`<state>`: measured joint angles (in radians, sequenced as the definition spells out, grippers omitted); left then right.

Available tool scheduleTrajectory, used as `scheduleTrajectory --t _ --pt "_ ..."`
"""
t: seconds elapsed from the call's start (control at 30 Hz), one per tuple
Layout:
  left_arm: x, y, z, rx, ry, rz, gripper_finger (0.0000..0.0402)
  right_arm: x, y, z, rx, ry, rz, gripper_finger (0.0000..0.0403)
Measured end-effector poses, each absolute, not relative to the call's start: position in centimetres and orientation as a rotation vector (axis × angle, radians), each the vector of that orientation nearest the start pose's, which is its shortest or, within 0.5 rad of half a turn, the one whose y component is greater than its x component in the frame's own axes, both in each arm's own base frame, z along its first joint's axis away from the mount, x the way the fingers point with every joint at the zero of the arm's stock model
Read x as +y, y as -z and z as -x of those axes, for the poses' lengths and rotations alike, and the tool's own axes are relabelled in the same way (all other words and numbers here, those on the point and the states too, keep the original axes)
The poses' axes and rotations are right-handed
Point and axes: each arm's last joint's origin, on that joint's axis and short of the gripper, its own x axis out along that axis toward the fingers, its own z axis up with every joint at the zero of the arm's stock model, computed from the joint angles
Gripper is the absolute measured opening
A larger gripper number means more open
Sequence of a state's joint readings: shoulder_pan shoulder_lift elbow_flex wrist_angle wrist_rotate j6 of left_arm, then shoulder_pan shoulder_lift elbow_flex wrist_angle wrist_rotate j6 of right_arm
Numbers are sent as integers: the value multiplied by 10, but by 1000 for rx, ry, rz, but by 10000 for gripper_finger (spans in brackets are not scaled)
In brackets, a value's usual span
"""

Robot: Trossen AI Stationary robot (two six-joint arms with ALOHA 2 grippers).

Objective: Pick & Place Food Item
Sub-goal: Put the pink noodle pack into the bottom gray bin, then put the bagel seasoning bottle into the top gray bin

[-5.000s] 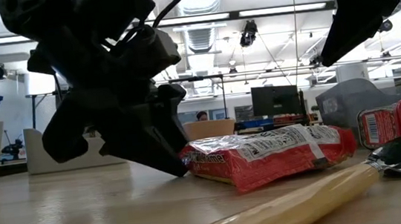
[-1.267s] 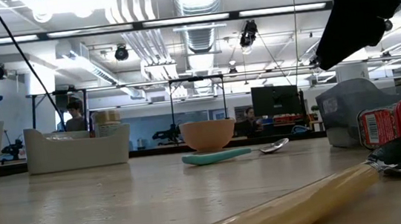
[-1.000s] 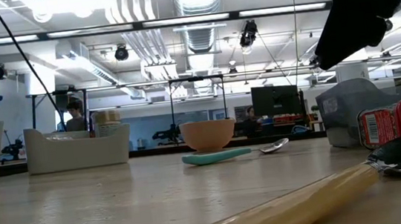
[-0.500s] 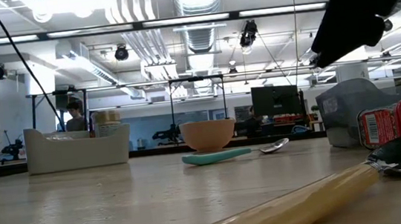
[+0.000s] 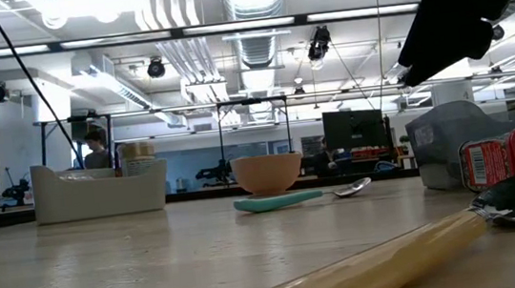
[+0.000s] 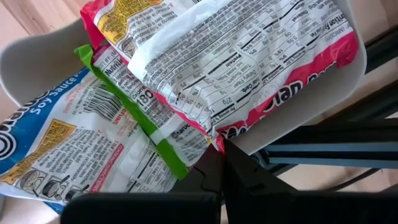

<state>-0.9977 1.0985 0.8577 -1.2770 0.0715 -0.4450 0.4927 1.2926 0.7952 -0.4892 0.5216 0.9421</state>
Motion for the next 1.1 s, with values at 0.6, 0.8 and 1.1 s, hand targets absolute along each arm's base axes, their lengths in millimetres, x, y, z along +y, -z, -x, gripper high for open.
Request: scheduleTrajectory --t 0.6,0.8,1.1 --pt "-132 -242 -83 1563 379 -253 0 102 -216 -221 753 413 -406 248" --pt "-131 -242 -83 1573 319 -219 28 102 -216 -221 750 418 -420 248" --pt "-129 -244 -83 1582 270 -198 148 102 -216 -221 749 420 -425 248"
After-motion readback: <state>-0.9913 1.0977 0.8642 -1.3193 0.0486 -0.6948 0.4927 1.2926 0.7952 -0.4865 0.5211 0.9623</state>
